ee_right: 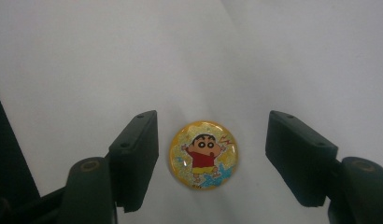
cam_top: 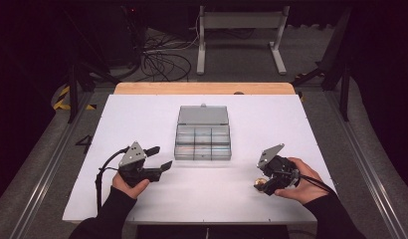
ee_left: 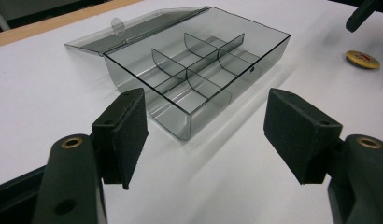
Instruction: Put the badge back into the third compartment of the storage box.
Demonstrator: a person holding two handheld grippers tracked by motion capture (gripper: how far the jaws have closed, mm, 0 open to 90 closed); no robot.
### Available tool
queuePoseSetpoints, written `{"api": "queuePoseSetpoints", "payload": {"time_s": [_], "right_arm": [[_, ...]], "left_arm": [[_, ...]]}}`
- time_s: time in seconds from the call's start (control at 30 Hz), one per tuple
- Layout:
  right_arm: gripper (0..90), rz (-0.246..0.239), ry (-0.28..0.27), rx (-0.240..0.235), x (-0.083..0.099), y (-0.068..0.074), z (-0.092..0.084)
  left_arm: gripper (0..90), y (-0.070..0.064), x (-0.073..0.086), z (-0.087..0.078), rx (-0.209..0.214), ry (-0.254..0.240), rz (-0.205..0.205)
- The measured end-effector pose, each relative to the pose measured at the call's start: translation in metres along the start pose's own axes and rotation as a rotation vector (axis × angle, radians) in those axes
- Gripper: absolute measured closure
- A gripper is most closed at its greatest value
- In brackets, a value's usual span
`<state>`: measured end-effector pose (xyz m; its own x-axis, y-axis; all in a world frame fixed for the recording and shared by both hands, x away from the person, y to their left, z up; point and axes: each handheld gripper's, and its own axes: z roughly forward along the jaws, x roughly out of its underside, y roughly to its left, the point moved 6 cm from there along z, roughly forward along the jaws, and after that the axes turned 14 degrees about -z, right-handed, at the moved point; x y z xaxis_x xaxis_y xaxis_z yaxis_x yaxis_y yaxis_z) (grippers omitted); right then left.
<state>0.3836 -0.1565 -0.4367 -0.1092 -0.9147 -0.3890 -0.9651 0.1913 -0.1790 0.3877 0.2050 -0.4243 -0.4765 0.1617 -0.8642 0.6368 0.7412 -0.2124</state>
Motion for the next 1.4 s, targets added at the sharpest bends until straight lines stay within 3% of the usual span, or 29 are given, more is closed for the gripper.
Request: {"api": "queuePoseSetpoints", "payload": {"time_s": [0.3, 0.63, 0.93, 1.03, 1.4], "right_arm": [[35.4, 0.010, 0.061, -0.033, 0.005, 0.002, 0.010], [35.9, -0.012, 0.109, -0.053, 0.009, 0.004, 0.016], [38.5, -0.021, 0.122, -0.070, 0.010, 0.004, 0.021], [40.6, 0.000, 0.117, -0.076, 0.009, 0.005, 0.021], [47.5, 0.005, 0.105, -0.079, 0.011, 0.003, 0.021]], "left_arm": [[30.8, 0.000, 0.000, 0.000, 0.001, 0.004, -0.001], [30.8, 0.000, 0.000, 0.000, 0.002, 0.006, 0.000], [30.8, -0.001, 0.001, 0.001, 0.007, 0.009, -0.004], [30.8, -0.002, 0.001, 0.001, 0.006, 0.010, -0.002], [30.9, -0.002, 0.001, 0.002, 0.005, 0.014, 0.005]]}}
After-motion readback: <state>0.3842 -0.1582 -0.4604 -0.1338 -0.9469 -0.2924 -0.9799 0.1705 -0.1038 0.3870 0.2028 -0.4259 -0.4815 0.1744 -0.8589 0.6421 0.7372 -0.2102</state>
